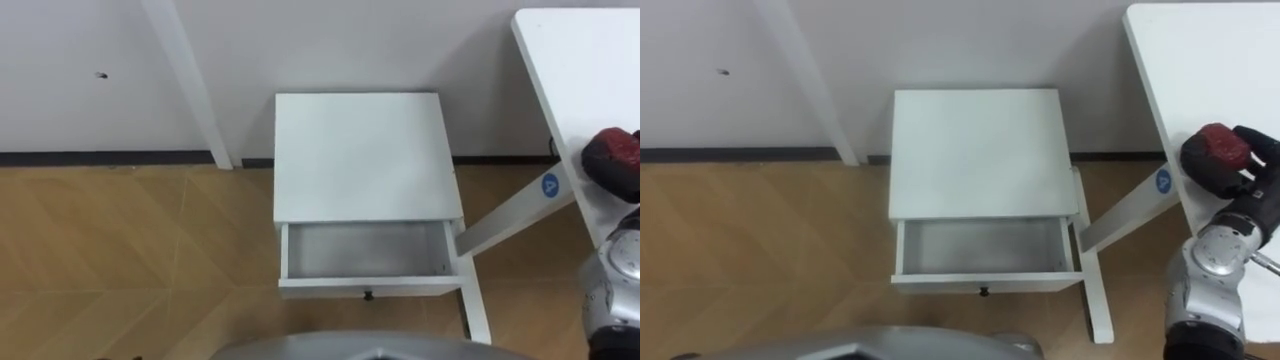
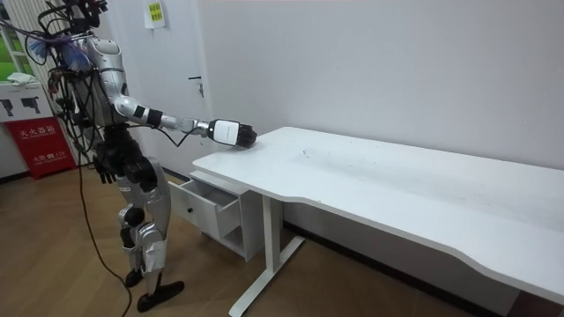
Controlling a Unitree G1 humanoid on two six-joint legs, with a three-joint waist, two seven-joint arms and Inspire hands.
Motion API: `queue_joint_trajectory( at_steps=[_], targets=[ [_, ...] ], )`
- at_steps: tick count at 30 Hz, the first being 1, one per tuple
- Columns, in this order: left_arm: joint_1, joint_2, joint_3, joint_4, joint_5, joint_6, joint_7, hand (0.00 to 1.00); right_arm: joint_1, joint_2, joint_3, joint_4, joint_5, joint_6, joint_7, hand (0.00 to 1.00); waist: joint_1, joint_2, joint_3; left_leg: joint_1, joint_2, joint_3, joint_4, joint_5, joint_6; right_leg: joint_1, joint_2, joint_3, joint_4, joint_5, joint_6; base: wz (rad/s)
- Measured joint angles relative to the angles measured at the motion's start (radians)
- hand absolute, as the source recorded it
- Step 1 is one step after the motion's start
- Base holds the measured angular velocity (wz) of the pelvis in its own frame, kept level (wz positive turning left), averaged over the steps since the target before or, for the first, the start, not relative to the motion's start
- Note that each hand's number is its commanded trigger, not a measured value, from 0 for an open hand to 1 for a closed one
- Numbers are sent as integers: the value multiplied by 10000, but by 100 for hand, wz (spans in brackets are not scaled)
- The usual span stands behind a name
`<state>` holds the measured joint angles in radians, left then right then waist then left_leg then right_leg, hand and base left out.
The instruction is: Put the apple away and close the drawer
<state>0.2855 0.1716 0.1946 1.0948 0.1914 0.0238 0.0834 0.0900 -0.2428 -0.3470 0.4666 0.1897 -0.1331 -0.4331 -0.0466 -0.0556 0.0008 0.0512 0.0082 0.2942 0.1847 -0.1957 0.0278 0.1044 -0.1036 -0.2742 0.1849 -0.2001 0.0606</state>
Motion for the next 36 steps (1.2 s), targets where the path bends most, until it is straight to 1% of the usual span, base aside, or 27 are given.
queue_joint_trajectory(
  at_steps=[3, 7, 11, 12, 14, 16, 18, 20, 21, 23, 25, 29, 33, 34, 36],
  targets=[
    [-91, 2, -2, 1, -15, -10, -69, 0, 0, 0, 99, -11, -459, 11, 15, 100, -1, 1, 1, -51, 72, 3, 1, 0, 0, -3, 3, -12, 5, 0, -1, 0],
    [-92, 1, -69, 3, -15, -27, -145, 0, 42, 2, 305, -110, -776, 20, 181, 100, 0, -13, 3, -44, 80, 34, -5, -1, -1, 1, 5, -3, 14, 3, -4, -2],
    [-76, -17, -201, 15, -16, -79, -131, 0, 93, 11, 1085, -526, -780, 20, 508, 100, 41, -20, -2, -8, 79, 62, -36, 0, -1, -74, 6, 39, 12, 4, -6, -2],
    [-93, -17, -216, 14, -22, -104, -113, 0, 89, 15, 1330, -596, -844, 20, 552, 100, 117, -28, -3, 22, 79, 81, -53, 0, -1, -71, 12, 83, 14, 4, -6, -5],
    [-120, -18, -216, 14, -20, -139, -109, 0, 91, 15, 1535, -702, -1046, 23, 780, 100, 245, -37, -9, 50, 80, 119, -81, 0, -2, -69, 15, 129, 18, 4, -6, -5],
    [-115, -17, -246, 14, -28, -201, -108, 0, 93, 17, 2008, -922, -1459, 24, 1026, 100, 284, -28, -9, 3, 79, 121, -72, 0, -2, -68, 12, 125, 17, 6, -8, 0],
    [-117, 23, -511, 19, -36, -215, -112, 0, 93, 26, 2760, -1178, -1626, 38, 1506, 100, 342, -26, -9, -45, 65, 76, -48, 0, -2, -66, 10, 117, 4, 6, -9, 5],
    [-154, 25, -689, 19, -36, -216, -142, 0, 92, 44, 3195, -1369, -1660, 39, 1874, 100, 407, -12, -3, -46, 22, 25, -32, 0, -2, -54, 10, 182, -4, 6, -8, 8],
    [-227, 26, -785, 20, -36, -216, -169, 0, 93, 53, 3365, -1429, -1747, 39, 2104, 100, 500, -9, -2, -45, 6, -2, -30, 0, -2, -55, 10, 248, -13, 5, -8, 8],
    [-332, 25, -811, 20, -35, -219, -236, 0, 75, 53, 3554, -1455, -1863, 39, 2366, 100, 592, -5, -2, -44, 8, -76, -21, 1, -1, -38, 8, 244, -19, 5, -8, 13],
    [-410, 25, -821, 22, -46, -219, -237, 0, 80, 61, 3732, -1563, -1891, 39, 2588, 100, 606, 23, -2, -42, 23, -119, -10, 1, 0, -14, 9, 249, -23, 5, -8, 10],
    [-454, 5, -846, 53, -48, -217, -231, 0, 149, 101, 4106, -1603, -2552, 40, 3023, 100, 684, 91, 23, -55, 21, -132, -10, 1, 0, 94, 9, 180, -131, 6, -8, 0],
    [-660, -73, -1005, -1, -51, -237, -185, 0, 467, 192, 4480, -1577, -2937, 52, 3459, 100, 757, 129, 23, -60, -13, -180, 3, 1, -1, 90, 10, 99, -168, 5, -7, 3],
    [-684, -82, -1006, -1, -51, -244, -173, 0, 515, 222, 4483, -1576, -2999, 65, 3516, 100, 765, 130, 23, -64, -8, -194, 2, 1, -1, 91, 10, 87, -167, 5, -7, 5],
    [-713, -89, -1008, -2, -58, -249, -96, 0, 537, 334, 4501, -1538, -3133, 231, 3637, 100, 771, 132, 24, -71, 1, -206, 3, 1, -1, 102, 8, 59, -166, 6, -7, 0]
  ],
)
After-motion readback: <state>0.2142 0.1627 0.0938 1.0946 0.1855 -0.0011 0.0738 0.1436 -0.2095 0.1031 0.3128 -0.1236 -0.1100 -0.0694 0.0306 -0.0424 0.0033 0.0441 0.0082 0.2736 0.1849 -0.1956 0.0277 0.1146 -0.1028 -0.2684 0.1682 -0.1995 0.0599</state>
